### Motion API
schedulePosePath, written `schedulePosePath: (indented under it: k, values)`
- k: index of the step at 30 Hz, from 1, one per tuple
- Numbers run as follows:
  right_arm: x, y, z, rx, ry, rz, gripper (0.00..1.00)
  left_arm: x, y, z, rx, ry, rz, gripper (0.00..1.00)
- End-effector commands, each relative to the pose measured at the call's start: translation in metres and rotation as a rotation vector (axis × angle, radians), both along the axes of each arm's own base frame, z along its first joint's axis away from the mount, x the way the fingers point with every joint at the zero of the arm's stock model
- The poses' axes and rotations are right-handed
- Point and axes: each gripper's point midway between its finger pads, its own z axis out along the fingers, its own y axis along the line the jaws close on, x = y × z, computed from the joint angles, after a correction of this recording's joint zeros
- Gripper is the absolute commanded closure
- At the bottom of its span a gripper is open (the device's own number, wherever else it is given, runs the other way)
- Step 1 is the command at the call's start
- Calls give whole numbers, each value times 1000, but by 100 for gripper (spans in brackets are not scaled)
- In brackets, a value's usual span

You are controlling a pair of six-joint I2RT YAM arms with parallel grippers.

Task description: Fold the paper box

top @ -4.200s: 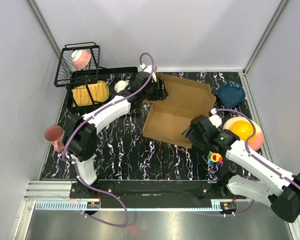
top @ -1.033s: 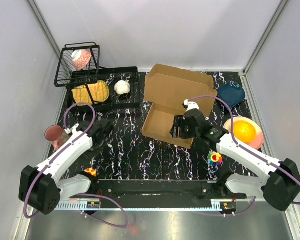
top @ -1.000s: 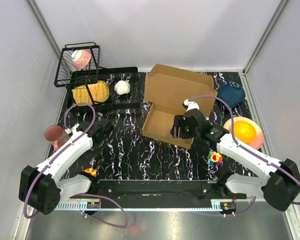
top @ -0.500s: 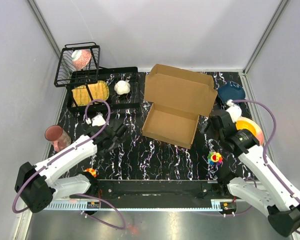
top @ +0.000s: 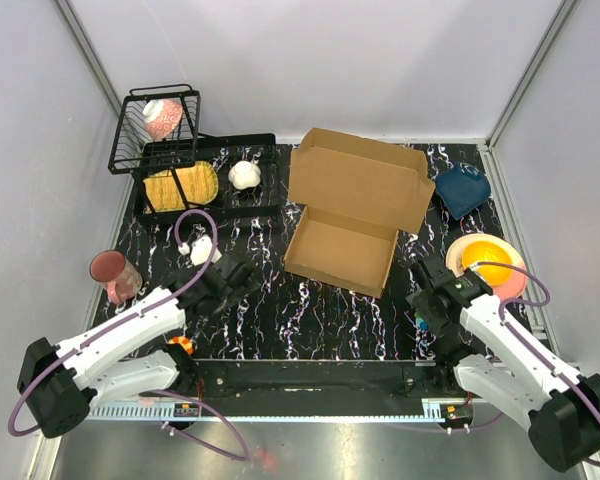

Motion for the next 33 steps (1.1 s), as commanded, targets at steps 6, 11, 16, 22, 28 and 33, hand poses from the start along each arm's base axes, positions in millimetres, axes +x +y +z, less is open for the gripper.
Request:
schedulePosePath:
  k: [6,11,16,22,28,33]
  values:
    - [9,-25,-6,-175,83,-203,28,-4,-13,-1,-117,-36,-25,18]
    - [13,-39,-7,-265,118,-251,34,-10,-16,-6,-123,-28,-50,18]
    - [14,-46,-11,-285,107,-264,48,-11,-14,-6,-126,-38,-59,18]
    - [26,-39,-19,-266,109,-240,43,-14,-14,-11,-127,-28,-58,18]
    - [33,-32,-27,-259,143,-223,36,-17,-17,-19,-129,-5,-59,18]
    - [35,-32,-30,-252,128,-234,45,-16,-19,-18,-122,-10,-64,18]
